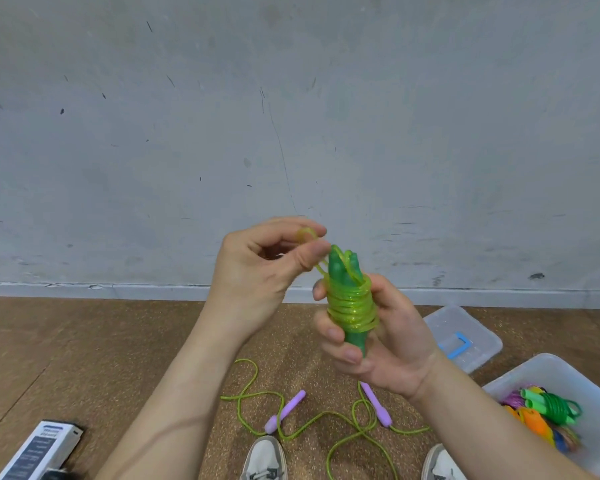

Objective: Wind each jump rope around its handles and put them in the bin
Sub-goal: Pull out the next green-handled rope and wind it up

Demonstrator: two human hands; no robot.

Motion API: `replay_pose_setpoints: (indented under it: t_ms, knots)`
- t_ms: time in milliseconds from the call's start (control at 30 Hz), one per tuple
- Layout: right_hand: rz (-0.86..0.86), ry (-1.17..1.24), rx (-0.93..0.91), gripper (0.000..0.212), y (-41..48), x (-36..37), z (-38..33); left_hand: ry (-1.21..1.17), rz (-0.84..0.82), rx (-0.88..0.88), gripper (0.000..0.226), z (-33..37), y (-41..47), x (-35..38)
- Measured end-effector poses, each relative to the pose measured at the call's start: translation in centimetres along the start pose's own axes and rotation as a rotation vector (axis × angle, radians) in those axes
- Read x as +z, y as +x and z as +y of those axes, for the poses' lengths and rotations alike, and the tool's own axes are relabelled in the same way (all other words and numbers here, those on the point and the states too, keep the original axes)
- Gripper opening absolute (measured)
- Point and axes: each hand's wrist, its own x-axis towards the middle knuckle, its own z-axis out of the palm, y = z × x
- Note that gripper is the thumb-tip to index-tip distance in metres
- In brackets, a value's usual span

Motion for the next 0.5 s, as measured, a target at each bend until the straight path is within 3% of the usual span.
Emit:
replay_pose_setpoints:
  t_ms: [100,233,333,500]
  knots:
    - [0.114,0.026,-0.077,0.032,0.5,0.3,0.4,0.116,0.062,-0.022,0.005,-1.2,0.2,0.6]
    - [0.316,0.110,-0.167,0.036,0.9,1.0,0.5,0.494,-0.028,0.170,0.027,-2.1,0.2,1.7]
    - [0.373,0.166,-0.207,0.038,0.9,1.3,0.2,0.448,-0.122,0.212,0.032,-1.6,0.2,2.2]
    - [0.400,0.232,-0.256,0.035,0.6,1.3,-0.2,0.260,-0.193,0.131,0.035,-1.1,-0.1,2.3]
